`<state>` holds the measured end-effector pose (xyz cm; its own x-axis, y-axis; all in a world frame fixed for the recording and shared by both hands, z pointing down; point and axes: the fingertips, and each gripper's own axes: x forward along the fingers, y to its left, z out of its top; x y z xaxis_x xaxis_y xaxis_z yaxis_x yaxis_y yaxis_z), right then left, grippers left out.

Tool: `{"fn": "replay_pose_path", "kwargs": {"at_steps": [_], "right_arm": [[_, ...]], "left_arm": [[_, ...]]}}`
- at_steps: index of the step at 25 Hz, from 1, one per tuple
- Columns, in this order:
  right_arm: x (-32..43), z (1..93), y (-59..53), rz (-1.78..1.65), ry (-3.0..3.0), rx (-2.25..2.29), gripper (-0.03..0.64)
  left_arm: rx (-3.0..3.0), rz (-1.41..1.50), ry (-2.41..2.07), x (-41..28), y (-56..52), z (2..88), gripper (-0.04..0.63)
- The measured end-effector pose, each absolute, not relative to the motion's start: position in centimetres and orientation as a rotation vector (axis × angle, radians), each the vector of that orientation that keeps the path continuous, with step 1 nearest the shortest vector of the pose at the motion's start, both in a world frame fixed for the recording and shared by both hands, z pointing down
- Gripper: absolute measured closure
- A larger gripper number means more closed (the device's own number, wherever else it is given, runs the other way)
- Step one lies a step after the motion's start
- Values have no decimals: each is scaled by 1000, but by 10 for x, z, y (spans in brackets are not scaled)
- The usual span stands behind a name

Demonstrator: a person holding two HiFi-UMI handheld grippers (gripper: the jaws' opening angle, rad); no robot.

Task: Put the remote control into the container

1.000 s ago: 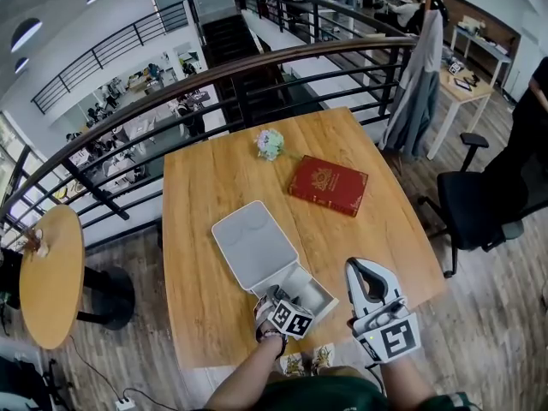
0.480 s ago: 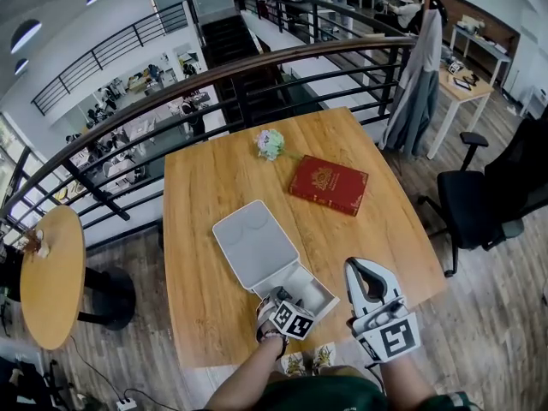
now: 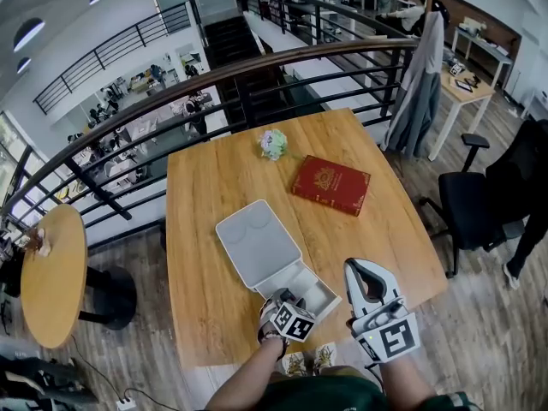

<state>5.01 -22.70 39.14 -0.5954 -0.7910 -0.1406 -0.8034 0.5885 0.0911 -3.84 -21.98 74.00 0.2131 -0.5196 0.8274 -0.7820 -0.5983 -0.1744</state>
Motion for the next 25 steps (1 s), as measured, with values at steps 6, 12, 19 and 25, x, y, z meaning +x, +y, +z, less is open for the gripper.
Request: {"fn": "replay_pose_path", "kwargs": {"at_steps": [6, 12, 19, 25], "right_arm": [[48, 391, -224, 219, 2727, -1373, 598], [46, 393, -223, 219, 2729, -1370, 598], [46, 393, -220, 225, 2731, -1374, 598], [49, 392, -219, 230, 2728, -1386, 598]], "left_arm": [[2229, 1303, -1234, -38, -217, 737, 353], [2237, 1292, -1246, -39, -220, 738, 351], [2235, 1320, -1252, -43, -223, 741, 347], [2197, 1338, -1304, -51, -228, 743, 287]]}}
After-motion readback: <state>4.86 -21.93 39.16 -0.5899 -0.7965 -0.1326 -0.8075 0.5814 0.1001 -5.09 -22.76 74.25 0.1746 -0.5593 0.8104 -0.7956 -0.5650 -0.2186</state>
